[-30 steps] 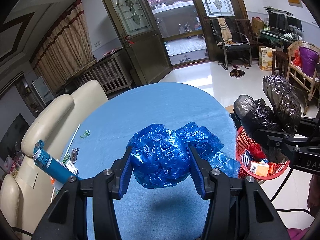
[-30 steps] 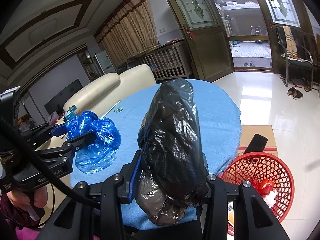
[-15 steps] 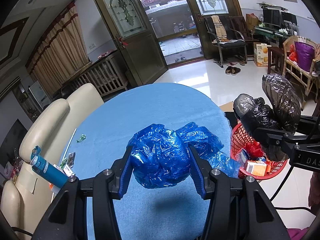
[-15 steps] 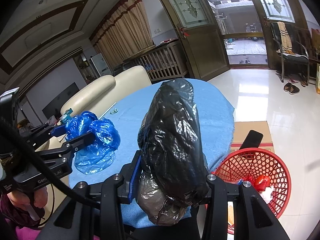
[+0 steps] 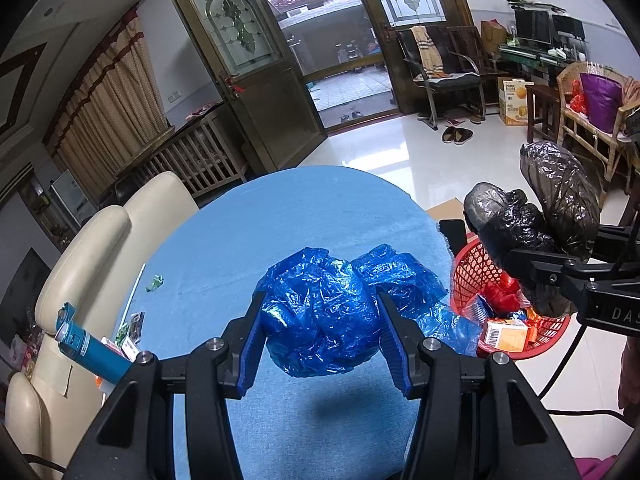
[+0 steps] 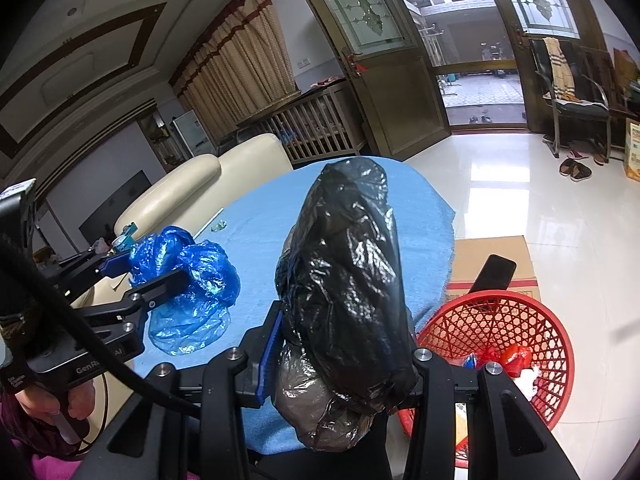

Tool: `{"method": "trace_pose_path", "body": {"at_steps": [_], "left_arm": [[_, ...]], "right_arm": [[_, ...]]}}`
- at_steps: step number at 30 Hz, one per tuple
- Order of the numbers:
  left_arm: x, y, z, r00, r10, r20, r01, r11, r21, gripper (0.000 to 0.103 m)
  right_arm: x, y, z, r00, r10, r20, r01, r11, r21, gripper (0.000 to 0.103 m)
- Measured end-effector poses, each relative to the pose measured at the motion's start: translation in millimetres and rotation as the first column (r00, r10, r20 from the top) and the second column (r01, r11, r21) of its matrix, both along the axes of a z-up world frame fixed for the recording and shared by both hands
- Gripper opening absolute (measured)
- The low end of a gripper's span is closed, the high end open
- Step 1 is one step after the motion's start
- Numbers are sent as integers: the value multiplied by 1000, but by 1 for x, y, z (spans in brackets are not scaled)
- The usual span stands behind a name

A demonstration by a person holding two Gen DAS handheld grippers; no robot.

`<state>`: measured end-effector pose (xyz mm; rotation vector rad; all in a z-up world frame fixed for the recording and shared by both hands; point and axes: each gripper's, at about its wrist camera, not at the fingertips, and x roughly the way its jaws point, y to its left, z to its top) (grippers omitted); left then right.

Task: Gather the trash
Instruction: 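Lift blue bag with left gripper while right gripper lifts black bag toward basket, then lower blue and black bags into red basket and open both grippers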

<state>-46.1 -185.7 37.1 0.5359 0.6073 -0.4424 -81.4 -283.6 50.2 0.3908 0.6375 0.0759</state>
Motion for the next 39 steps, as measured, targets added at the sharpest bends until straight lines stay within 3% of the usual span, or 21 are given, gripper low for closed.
{"method": "trace_pose_path", "body": {"at_steps": [39], "left_arm": [[-1,-24,-7,993,-118,-2,118,989,86,55]], "right_arm": [[1,-26,-5,995,-89,-39,91,995,48,46]]}}
